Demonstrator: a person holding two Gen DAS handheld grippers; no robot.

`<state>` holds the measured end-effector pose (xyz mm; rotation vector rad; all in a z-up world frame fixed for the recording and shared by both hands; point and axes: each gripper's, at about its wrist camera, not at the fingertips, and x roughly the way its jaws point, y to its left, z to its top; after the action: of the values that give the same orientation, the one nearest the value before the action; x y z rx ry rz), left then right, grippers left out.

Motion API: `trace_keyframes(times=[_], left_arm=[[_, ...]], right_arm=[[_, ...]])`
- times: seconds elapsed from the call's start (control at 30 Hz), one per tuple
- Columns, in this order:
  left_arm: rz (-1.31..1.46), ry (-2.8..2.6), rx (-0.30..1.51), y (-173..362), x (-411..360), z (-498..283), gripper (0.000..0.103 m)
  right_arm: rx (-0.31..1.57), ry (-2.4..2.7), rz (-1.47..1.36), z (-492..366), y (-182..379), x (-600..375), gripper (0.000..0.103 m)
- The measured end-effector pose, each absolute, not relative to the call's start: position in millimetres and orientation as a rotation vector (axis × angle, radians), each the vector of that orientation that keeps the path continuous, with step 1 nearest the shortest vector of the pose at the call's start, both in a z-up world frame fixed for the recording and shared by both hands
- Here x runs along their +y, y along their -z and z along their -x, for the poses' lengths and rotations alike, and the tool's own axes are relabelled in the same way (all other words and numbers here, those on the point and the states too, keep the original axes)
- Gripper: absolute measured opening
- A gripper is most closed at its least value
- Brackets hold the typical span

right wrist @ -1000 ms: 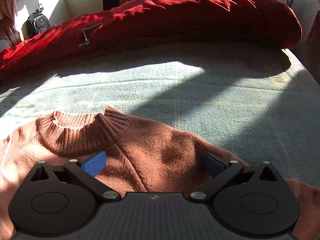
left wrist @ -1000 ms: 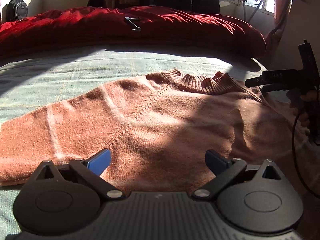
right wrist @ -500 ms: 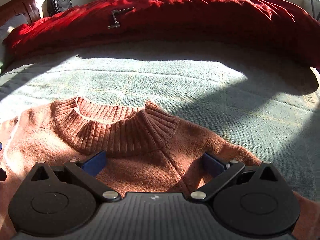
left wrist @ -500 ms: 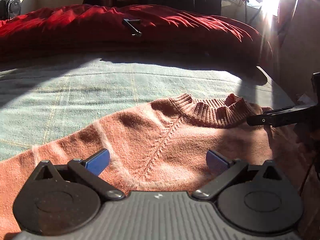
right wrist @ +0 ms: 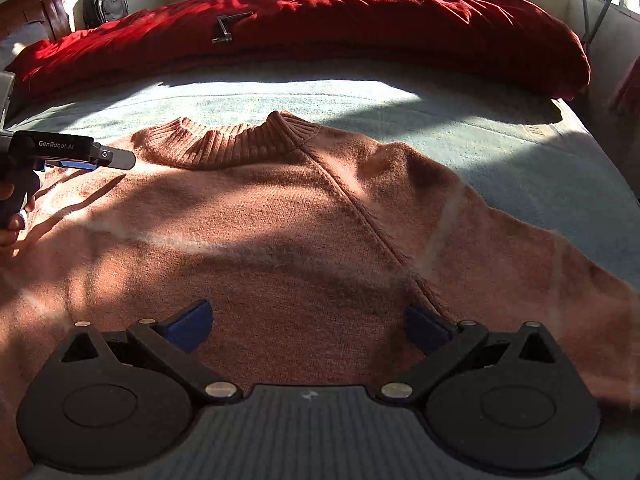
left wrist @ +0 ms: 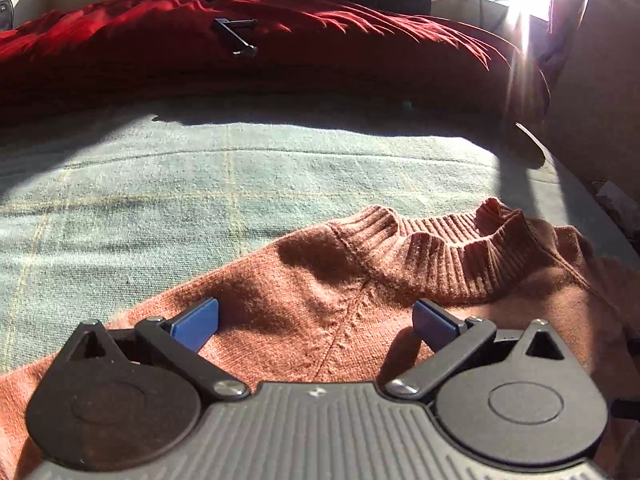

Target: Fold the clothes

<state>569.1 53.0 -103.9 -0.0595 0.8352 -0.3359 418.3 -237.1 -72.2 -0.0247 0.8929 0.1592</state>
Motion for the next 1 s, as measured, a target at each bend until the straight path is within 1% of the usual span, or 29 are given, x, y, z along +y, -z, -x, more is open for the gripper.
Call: trace_keyframes(times=[0.1,0.17,0.3,0.47,0.57,0.67,0.73,0.9,1.0], left_arm=[[0.065,0.295,0.847,100,51,-574,0.102],[0.086,0.302,0.861,93,50,-564,0.102],[0.056,0.372,0.877,78,46,-521,0.102],[-0.023,0.443,0.845,72,42,-470,0.102],[-0.028,0.401,0.875,82,44,-469,0.102],[0.012,0.387,0.873,90,49,-468,0.102],[0.007,0.374,0.861,91,47,-468,0.102],[-0.019,0.343,0.845,86,40,-465,0.102],[-0.015,0.359,0.847,94,41,-466,0.102]], right_arm=[[0.872,-0.154,0.006,-414,78,-238,0.103],[0.859,-0.152,-0.007,-413,80,-239,0.103],[0.827,-0.166,-0.047,-412,77,-246,0.103],[0.750,-0.218,-0.204,-422,56,-276,0.103],[0.750,-0.227,-0.268,-446,57,-294,0.103],[0.824,-0.245,-0.299,-473,81,-309,0.103],[0.795,-0.255,-0.269,-479,89,-316,0.103],[0.802,-0.139,-0.307,-498,77,-327,0.103],[0.782,-0.190,-0.286,-508,68,-313,0.103]])
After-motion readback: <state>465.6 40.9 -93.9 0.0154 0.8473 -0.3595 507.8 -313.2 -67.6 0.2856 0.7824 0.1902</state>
